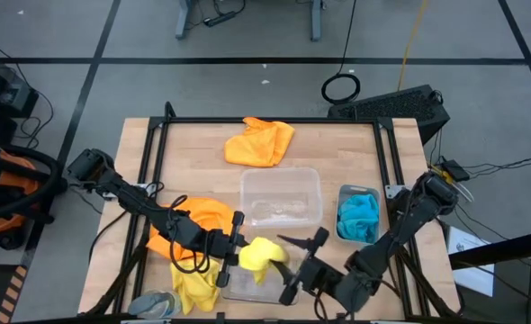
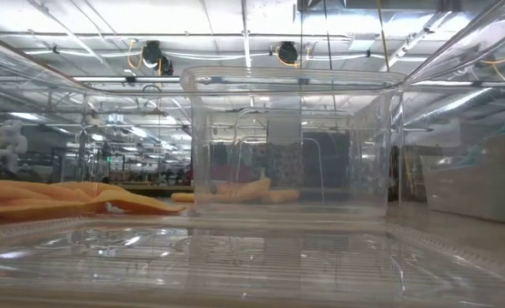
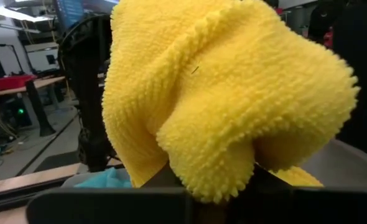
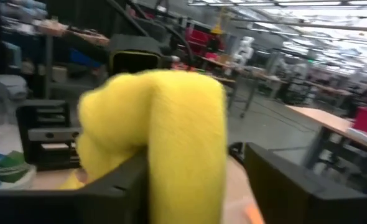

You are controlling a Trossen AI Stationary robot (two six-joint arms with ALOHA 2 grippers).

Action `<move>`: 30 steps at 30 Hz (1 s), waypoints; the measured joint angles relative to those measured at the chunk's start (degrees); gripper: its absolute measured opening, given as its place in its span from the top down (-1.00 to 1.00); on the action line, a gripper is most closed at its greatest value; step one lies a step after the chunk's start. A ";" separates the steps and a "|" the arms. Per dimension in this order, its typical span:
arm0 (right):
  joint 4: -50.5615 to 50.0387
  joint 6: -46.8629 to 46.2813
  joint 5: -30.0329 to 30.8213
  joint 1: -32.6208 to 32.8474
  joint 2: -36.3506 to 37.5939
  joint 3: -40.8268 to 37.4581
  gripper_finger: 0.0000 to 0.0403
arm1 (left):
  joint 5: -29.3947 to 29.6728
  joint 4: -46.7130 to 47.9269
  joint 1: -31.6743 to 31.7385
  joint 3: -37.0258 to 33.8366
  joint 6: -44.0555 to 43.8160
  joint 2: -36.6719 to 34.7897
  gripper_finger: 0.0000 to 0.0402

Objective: Sort microfiber towel by color & place in baskets
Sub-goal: Put the right yellow microfiber cloth into the transparent bin

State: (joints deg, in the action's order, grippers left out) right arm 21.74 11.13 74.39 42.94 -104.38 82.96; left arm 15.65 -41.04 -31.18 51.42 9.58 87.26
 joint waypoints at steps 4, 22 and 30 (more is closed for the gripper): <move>-3.16 0.01 5.04 2.79 0.02 0.00 -0.47 | 0.01 -0.06 -0.02 0.00 0.22 0.00 0.87; -16.66 -7.05 6.95 12.25 0.02 0.00 -0.38 | 10.55 12.14 3.88 0.00 4.38 -3.90 0.87; -19.30 -5.65 6.86 12.24 0.00 0.00 -0.26 | 7.18 15.29 7.23 0.00 1.76 -4.00 0.87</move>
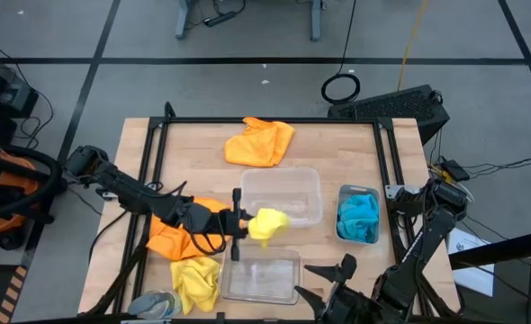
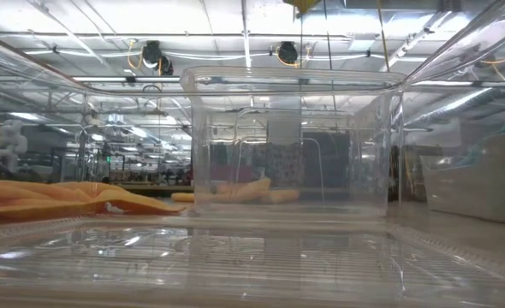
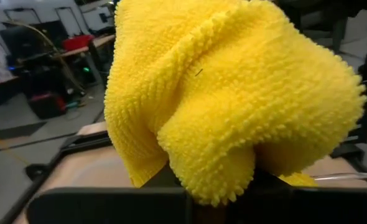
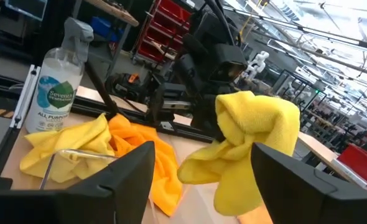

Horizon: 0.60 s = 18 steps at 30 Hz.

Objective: Sort microfiber towel by color & place in baskets
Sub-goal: Put the right yellow microfiber cloth into the transparent bin

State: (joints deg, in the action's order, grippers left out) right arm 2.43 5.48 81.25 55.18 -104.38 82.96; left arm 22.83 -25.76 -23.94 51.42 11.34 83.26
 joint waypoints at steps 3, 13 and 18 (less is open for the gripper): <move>-1.60 -1.64 -0.26 0.02 0.00 0.00 -0.22 | -4.28 0.27 -0.64 0.00 -0.55 0.00 0.87; -6.01 -7.01 -0.56 0.11 -0.09 0.00 -0.11 | -9.52 2.73 -6.28 0.00 -1.41 0.00 0.87; -7.23 -7.96 -0.57 0.11 -0.09 0.00 -0.07 | -9.79 8.36 -7.31 0.02 -5.21 0.00 0.87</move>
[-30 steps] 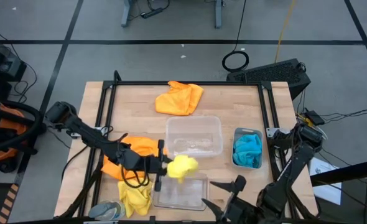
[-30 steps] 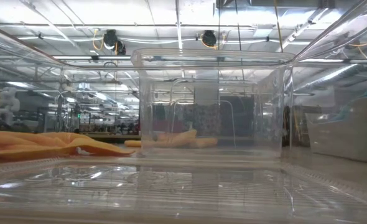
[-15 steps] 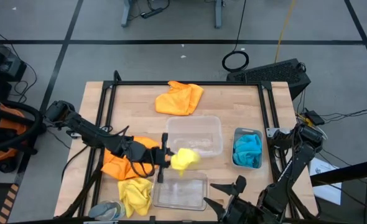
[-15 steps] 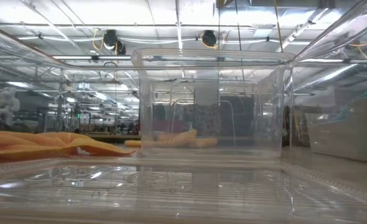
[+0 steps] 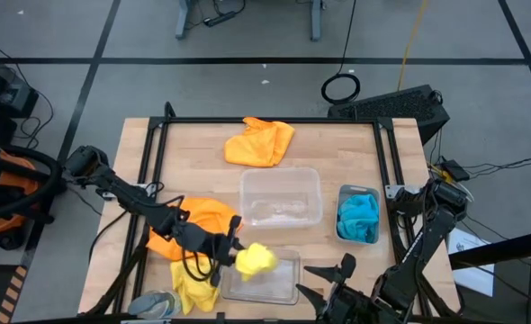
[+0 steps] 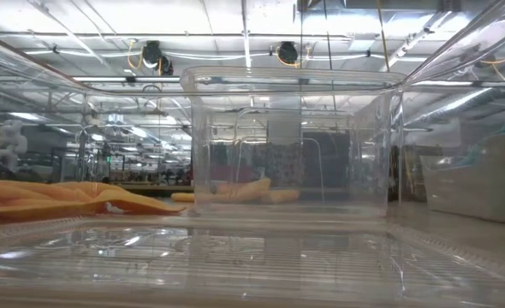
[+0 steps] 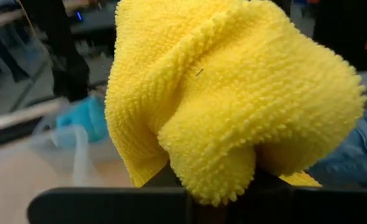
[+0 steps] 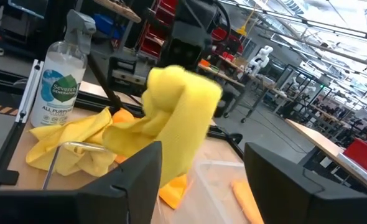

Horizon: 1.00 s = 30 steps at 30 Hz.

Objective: Sort microfiber towel by color & place in baskets
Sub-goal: Put the right yellow microfiber cloth into the transparent bin

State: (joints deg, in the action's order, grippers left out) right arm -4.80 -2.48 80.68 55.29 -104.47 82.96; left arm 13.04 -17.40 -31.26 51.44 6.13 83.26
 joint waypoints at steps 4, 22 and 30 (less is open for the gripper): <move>-0.87 -1.34 -0.01 0.00 -0.02 0.00 -0.05 | -4.65 6.14 -0.01 0.00 -5.43 0.08 0.87; -4.57 -11.05 -9.21 -4.31 -0.05 0.00 -0.05 | -4.92 11.05 0.12 0.02 -14.18 7.28 0.56; -4.05 -15.02 -26.22 -9.95 -2.62 0.00 0.00 | -5.74 12.59 -0.16 0.02 -16.21 7.91 0.55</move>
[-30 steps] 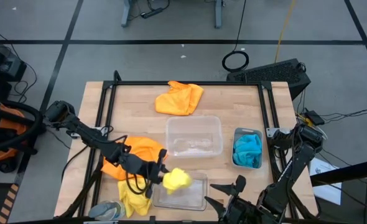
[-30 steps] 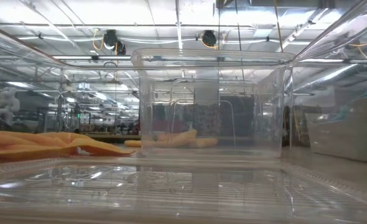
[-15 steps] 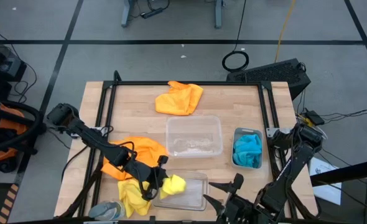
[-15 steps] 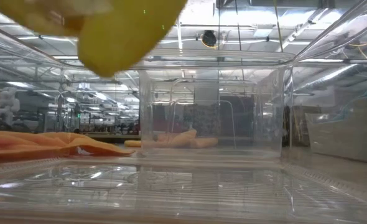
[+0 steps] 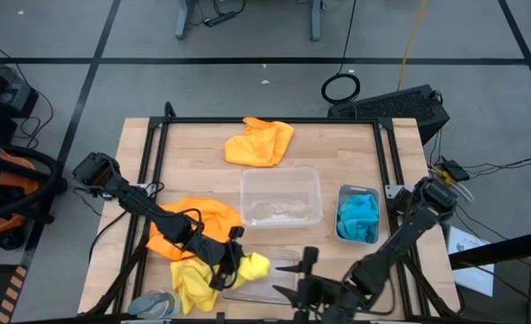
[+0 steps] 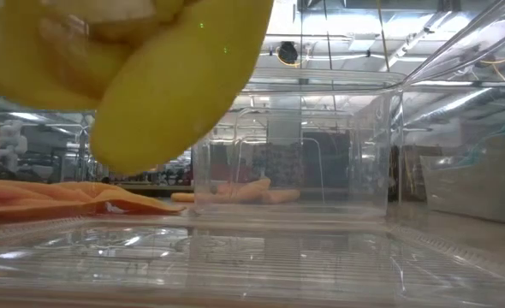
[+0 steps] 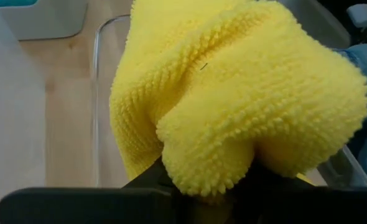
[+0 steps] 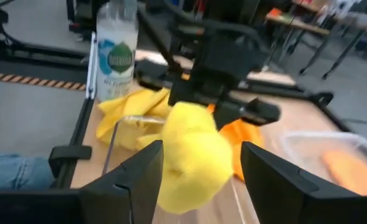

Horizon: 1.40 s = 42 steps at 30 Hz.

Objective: Sort microfiber towel by color & place in baskets
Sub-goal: Put the right yellow microfiber cloth into the transparent bin

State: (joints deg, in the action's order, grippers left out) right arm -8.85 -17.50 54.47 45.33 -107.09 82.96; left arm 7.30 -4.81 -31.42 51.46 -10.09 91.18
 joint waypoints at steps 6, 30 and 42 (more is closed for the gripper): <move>0.99 -0.62 -8.21 -4.41 -3.85 0.00 0.23 | -0.01 2.27 0.00 0.00 -0.23 0.02 0.55; -1.44 -5.43 -24.58 -10.40 -5.31 0.00 0.97 | -1.15 4.27 0.00 0.00 -3.76 0.02 0.54; -2.34 -5.82 -24.70 -10.50 -5.33 0.00 0.99 | -1.12 3.99 -0.13 0.00 -4.59 0.02 0.10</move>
State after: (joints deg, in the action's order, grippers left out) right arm -11.19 -23.32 29.77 34.83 -112.42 82.96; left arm 6.17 -0.82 -31.55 51.46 -14.68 91.20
